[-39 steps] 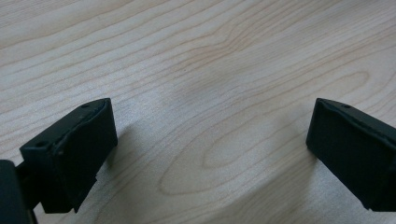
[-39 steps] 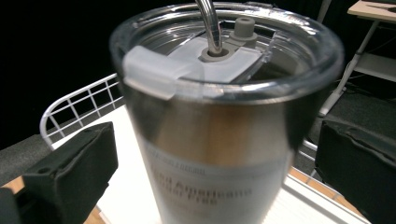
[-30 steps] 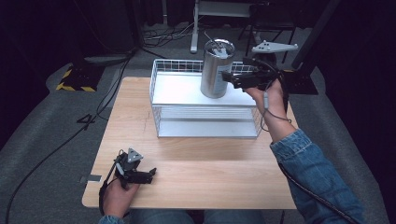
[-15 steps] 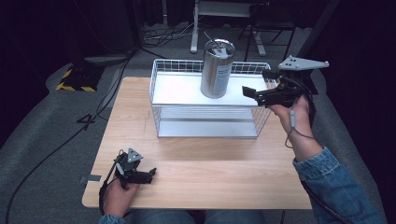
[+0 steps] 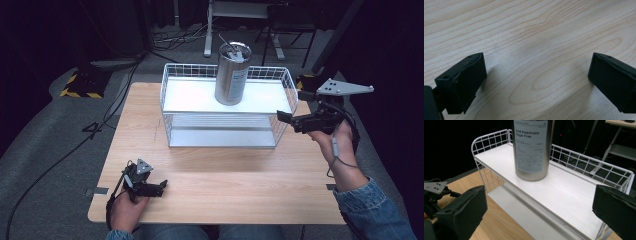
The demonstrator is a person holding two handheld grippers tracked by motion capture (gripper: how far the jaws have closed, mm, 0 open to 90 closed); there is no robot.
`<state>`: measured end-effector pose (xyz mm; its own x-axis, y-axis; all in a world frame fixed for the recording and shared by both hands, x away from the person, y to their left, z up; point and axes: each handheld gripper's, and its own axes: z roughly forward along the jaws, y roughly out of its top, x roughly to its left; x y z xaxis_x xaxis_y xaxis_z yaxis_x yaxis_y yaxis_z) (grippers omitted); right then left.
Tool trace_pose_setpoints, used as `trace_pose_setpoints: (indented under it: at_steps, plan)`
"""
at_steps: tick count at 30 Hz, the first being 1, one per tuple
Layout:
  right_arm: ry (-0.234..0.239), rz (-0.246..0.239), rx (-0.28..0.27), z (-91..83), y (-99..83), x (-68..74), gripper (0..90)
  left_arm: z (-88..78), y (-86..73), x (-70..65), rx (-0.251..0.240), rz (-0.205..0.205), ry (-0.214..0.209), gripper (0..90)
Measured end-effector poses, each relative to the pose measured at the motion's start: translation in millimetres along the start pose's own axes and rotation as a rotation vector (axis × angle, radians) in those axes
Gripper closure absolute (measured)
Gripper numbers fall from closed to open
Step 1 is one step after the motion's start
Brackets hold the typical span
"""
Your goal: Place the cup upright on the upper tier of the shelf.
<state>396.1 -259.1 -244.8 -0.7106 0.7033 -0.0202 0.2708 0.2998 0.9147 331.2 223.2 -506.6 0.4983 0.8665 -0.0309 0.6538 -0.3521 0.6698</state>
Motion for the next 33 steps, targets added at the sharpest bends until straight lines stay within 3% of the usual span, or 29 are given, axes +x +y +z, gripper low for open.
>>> trace_pose_setpoints:
  at_steps: [16,20,33]
  plan:
    - [-0.014,0.032,0.06,-7.7,-55.9,-0.1,1.1,-0.3,-0.4,-0.2,-0.001,0.001,0.001,2.3]
    - [-0.012,0.045,0.05,-7.6,-71.8,1.9,2.4,-0.4,-0.4,-0.2,0.0,0.001,0.001,2.4]
    - [-0.055,0.061,0.127,6.6,-126.4,4.8,2.6,-0.4,-0.4,-0.3,0.0,0.001,0.0,2.4]
